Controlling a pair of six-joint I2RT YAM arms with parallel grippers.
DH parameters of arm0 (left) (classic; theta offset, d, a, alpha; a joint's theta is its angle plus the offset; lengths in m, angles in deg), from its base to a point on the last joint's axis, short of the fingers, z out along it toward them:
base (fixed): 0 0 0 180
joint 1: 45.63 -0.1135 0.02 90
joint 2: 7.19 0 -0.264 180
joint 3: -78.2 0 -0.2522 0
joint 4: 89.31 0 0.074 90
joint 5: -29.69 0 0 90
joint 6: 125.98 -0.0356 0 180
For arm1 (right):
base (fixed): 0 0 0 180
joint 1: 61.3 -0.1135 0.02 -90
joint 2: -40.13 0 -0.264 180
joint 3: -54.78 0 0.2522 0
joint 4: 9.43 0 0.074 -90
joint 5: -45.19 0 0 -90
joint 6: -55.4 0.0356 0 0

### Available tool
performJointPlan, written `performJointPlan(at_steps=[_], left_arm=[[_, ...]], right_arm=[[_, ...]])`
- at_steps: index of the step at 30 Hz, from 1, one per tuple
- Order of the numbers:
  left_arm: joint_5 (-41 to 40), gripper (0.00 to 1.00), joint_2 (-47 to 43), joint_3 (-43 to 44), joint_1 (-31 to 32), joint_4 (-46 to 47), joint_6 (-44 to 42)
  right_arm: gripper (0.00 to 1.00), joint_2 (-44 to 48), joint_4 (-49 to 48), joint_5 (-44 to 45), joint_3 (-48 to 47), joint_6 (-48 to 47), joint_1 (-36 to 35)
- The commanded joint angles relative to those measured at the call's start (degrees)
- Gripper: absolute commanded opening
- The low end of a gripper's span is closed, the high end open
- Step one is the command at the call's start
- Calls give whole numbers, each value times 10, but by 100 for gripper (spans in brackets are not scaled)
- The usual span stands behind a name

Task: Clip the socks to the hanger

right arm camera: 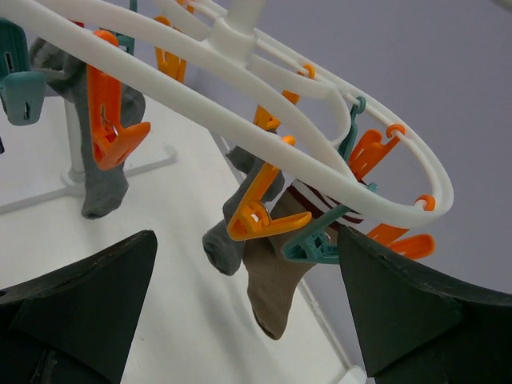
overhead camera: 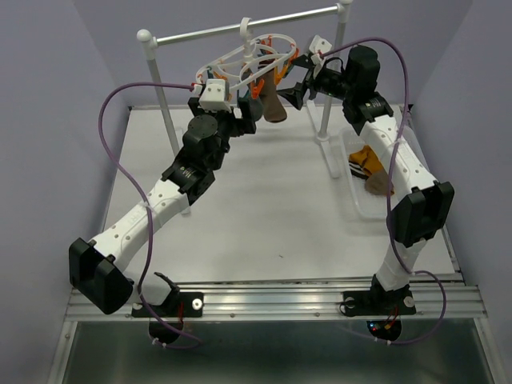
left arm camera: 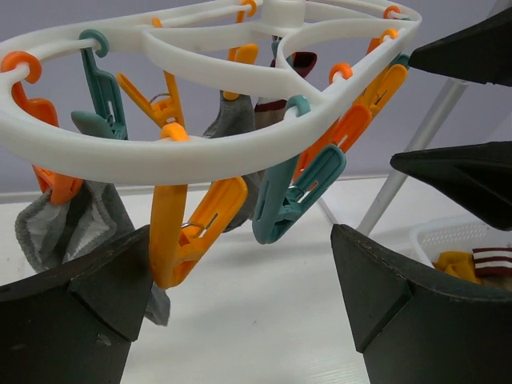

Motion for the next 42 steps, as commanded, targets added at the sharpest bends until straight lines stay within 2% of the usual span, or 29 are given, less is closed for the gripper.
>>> performJointPlan(at_steps=[1, 8, 14, 17, 23, 29, 30, 35, 42], left_arm=[[1, 99, -2, 7, -7, 35, -8], [-1, 99, -10, 1, -16, 36, -6], [39, 99, -46, -27, -15, 19, -16], [47, 99, -71, -49, -16, 2, -18], [-8, 99, -104, -75, -17, -23, -3], [-36, 99, -89, -61, -18, -7, 6], [-52, 99, -69, -44, -21, -3, 20], [-68, 99, -57, -31, -25, -4, 27], [-62, 99, -50, -26, -28, -4, 30]], right_arm=[[100, 3, -17, -8, -51, 4, -6], [100, -5, -18, 42, -62, 41, -6], [100, 6, -13, 139, -38, 204, -6], [100, 15, -11, 141, -10, 272, -6], [100, 10, -27, 82, 7, 376, -11], [100, 23, -79, 85, 33, 404, -34], [100, 33, -120, 104, 60, 442, -39], [100, 30, -133, 144, 63, 471, -45], [100, 35, -152, 148, 76, 484, -62]])
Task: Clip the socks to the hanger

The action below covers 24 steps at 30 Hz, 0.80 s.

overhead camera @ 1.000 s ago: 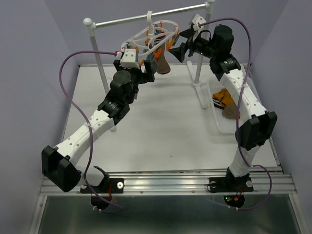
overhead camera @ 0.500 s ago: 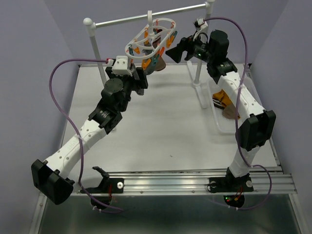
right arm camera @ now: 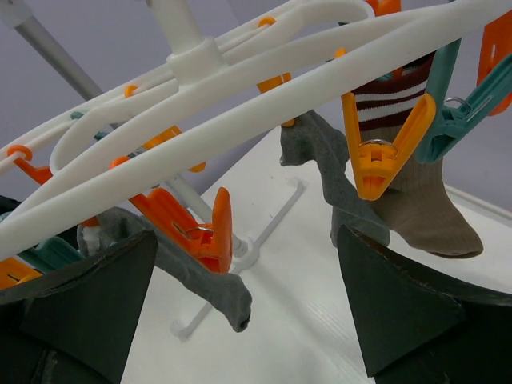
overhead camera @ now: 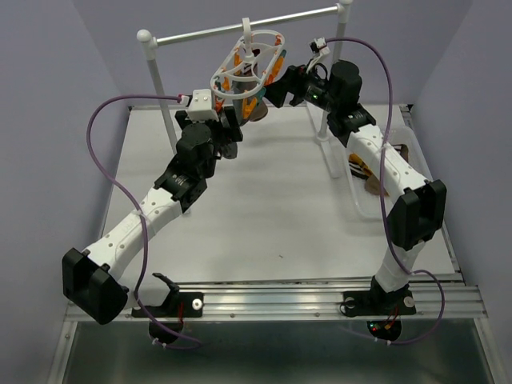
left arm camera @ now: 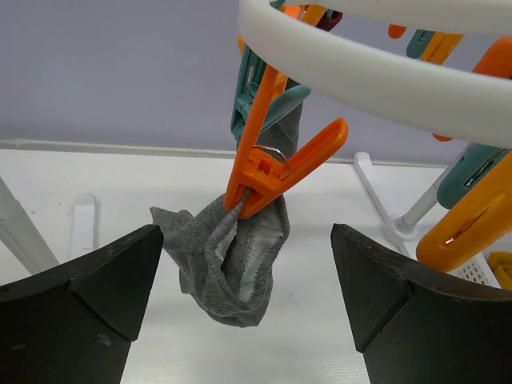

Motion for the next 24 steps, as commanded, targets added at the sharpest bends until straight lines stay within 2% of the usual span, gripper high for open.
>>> performJointPlan(at_steps=[1, 6, 9, 14, 19, 24], left_arm=[[-18, 99, -9, 31, -4, 28, 7], [-25, 99, -13, 27, -11, 32, 12], [-28, 99, -15, 26, -21, 33, 19], [-22, 99, -12, 25, -43, 25, 25], [64, 99, -35, -7, -50, 48, -10], [152, 99, -70, -45, -50, 43, -39]], right_arm=[[100, 33, -59, 19, 4, 23, -11], [100, 35, -63, 33, 9, 18, -11], [100, 53, -58, 70, 29, -6, -11], [100, 95, -54, 125, 111, -31, -11], [100, 136, -13, 225, 176, -49, -5], [100, 171, 126, 385, 201, -57, 5]])
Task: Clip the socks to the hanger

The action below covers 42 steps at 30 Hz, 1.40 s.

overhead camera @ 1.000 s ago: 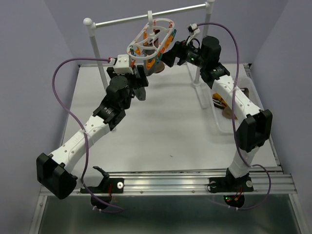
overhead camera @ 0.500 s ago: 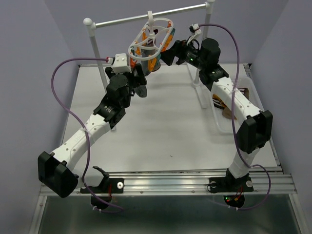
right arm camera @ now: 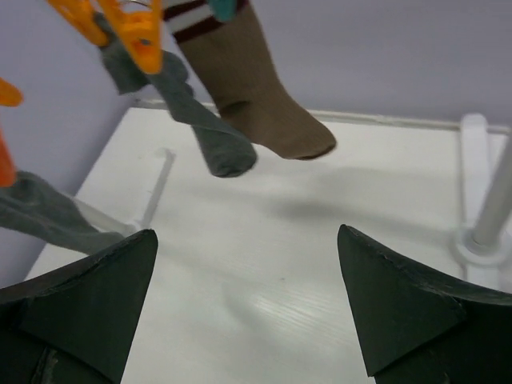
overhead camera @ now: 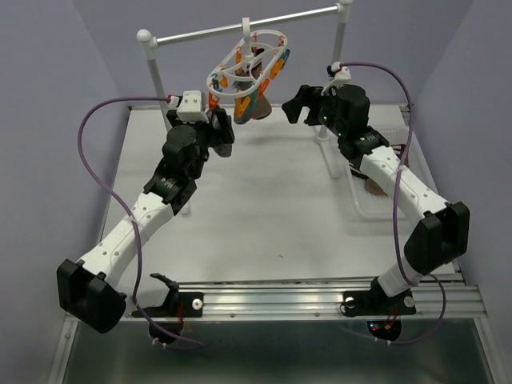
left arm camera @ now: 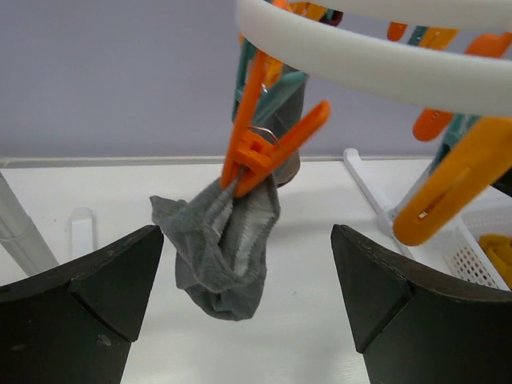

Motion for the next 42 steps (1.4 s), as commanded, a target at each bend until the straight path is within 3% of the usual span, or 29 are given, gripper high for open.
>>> performJointPlan(at_steps=[1, 13, 21, 26, 33, 37, 40, 42], left_arm=[[81, 99, -49, -25, 1, 28, -36], [130, 99, -143, -86, 1, -19, -61], [197, 99, -208, -106, 1, -10, -53], [114, 99, -219, -104, 1, -31, -26], [75, 99, -220, -114, 1, -33, -5], [83, 99, -226, -118, 1, -41, -1], [89, 99, -234, -128, 1, -33, -5], [86, 99, -235, -130, 1, -30, -5]], right_arm=[[100, 51, 89, 162, 35, -14, 10], [100, 147, 202, 318, 151, 58, 106], [100, 127, 243, 329, 192, 96, 233], [100, 77, 241, 307, 196, 90, 281], [100, -17, 166, 250, 174, 37, 281], [93, -78, 164, 290, 135, 31, 281], [75, -111, 162, 283, 109, 30, 281], [72, -125, 158, 274, 98, 28, 281]])
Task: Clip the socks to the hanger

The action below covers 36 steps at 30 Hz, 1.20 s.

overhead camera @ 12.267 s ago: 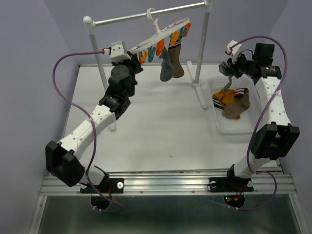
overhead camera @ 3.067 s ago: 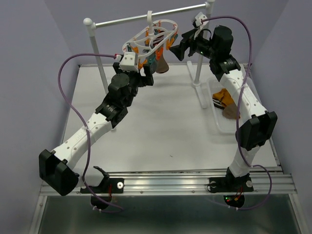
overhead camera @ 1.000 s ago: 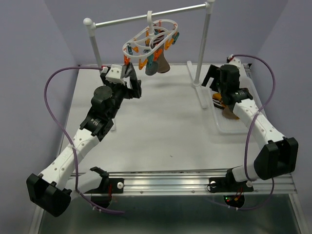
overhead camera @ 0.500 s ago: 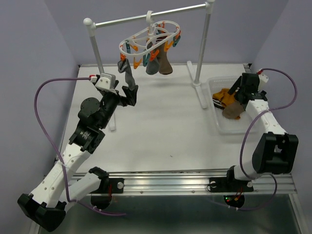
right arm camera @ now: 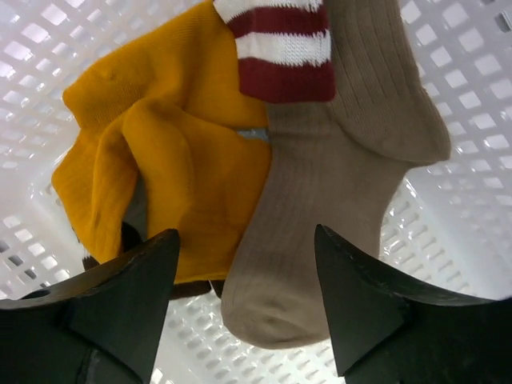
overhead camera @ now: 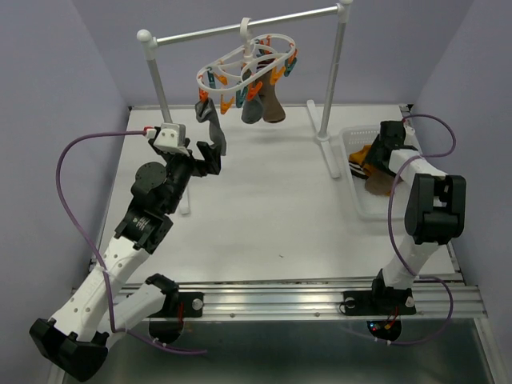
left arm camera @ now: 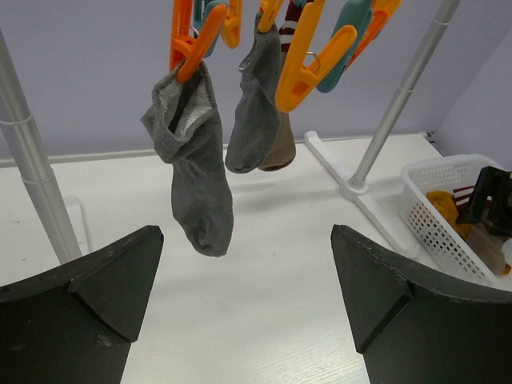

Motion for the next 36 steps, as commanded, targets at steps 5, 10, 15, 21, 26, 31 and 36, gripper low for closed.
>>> performJointPlan(at_steps=[5, 10, 15, 21, 26, 31, 36], left_arm=[[-10, 99, -14, -9, 1, 26, 2], [-10, 99, -4, -9, 1, 25, 5], [-9, 99, -2, -8, 1, 25, 1], [-47, 99, -6, -8, 1, 42, -14], [-33, 99, 3, 0, -10, 52, -41], [-15, 99, 8, -11, -25, 71, -45], [0, 99, 2, -15, -28, 76, -41]], right_arm=[[70, -23, -39, -19, -49, -12, -1], [73, -12, -35, 13, -37, -12, -1], [75, 27, -23, 18, 0, -10, 5], [75, 82, -2, -9, 41, 6, 26], [75, 121, 6, -28, 75, 10, 50], [74, 100, 5, -103, 62, 3, 50], [62, 62, 1, -106, 39, 11, 50]])
